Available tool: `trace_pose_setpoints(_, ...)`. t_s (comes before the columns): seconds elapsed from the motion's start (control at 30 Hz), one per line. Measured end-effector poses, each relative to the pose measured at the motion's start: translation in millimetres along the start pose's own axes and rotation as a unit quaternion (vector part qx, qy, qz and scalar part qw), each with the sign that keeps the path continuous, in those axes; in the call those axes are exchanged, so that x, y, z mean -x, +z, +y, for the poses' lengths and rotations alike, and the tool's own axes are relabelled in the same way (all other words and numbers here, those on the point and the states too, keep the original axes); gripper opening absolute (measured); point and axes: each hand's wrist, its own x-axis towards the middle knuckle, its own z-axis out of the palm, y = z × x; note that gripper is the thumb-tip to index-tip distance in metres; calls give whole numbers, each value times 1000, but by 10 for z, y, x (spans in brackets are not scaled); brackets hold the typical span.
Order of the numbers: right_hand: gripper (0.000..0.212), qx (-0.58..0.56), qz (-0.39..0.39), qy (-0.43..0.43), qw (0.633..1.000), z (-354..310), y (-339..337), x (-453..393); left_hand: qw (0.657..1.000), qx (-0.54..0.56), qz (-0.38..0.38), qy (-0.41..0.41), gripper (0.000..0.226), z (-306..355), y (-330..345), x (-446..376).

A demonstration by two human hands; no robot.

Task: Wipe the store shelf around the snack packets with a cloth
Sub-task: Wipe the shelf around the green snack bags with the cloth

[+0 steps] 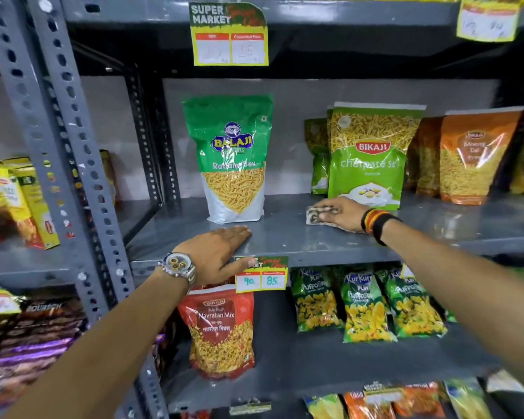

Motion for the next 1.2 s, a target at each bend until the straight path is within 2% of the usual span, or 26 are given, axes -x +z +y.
trace_pose_setpoints(0.03, 34, 5, 8, 6, 1000, -18, 67, 23, 1000, 0, -1, -1, 89, 6, 1, 4)
trace_pose_setpoints(0.1, 35, 6, 10, -38, 999, -148, 207, 163, 1000, -1, 1, -1, 91, 7, 7, 9)
trace_pose_setpoints(0.2, 33, -19, -57, -149, 987, -401, 312, 510, 1000, -1, 11, 3, 87, -7, 16, 5)
trace_pose_setpoints(0.27, 31, -22, -86, -168, 982, -466, 201, 606, 1000, 0, 16, 6, 86, -7, 16, 2)
trace_pose_setpoints(0.37, 33, -50, -19, -84, 995, -377, -7, 499, 1000, 4, 16, 7, 89, 7, 1, 15)
trace_pose_setpoints(0.47, 33, 4, 30, 11, 999, -292, 62, 404, 1000, 5, 11, 9, 94, 18, -20, 26)
trace_pose_setpoints(0.57, 34, 5, 18, -28, 999, -427, 249, 540, 1000, 6, 7, 12, 95, -5, -10, 17)
trace_pose_setpoints(0.63, 33, -6, -43, -80, 996, -560, 233, 734, 1000, 8, 8, 15, 94, -22, -5, 13)
trace_pose_setpoints(0.7, 31, -8, -88, -79, 993, -605, 59, 888, 1000, 11, 8, 16, 91, -24, -12, 7)
trace_pose_setpoints(0.77, 32, -36, -56, -61, 996, -500, -192, 923, 1000, 10, 7, 11, 89, -4, -26, -1)
trace_pose_setpoints(0.83, 36, -67, 20, -25, 997, -233, -454, 830, 1000, 13, 9, 4, 90, 76, -39, -20)
trace_pose_setpoints(0.93, 37, -56, 83, 33, 994, 224, -712, 634, 1000, 16, 24, 8, 99, 327, -86, -152)
trace_pose_setpoints(1.03, 35, -21, 99, 53, 993, 602, -717, 415, 999, 19, 40, 1, 103, 643, -147, -409)
trace_pose_setpoints(1.2, 33, 48, 86, 5, 995, 908, -525, 123, 1000, -2, 6, -15, 105, 996, -108, -829)
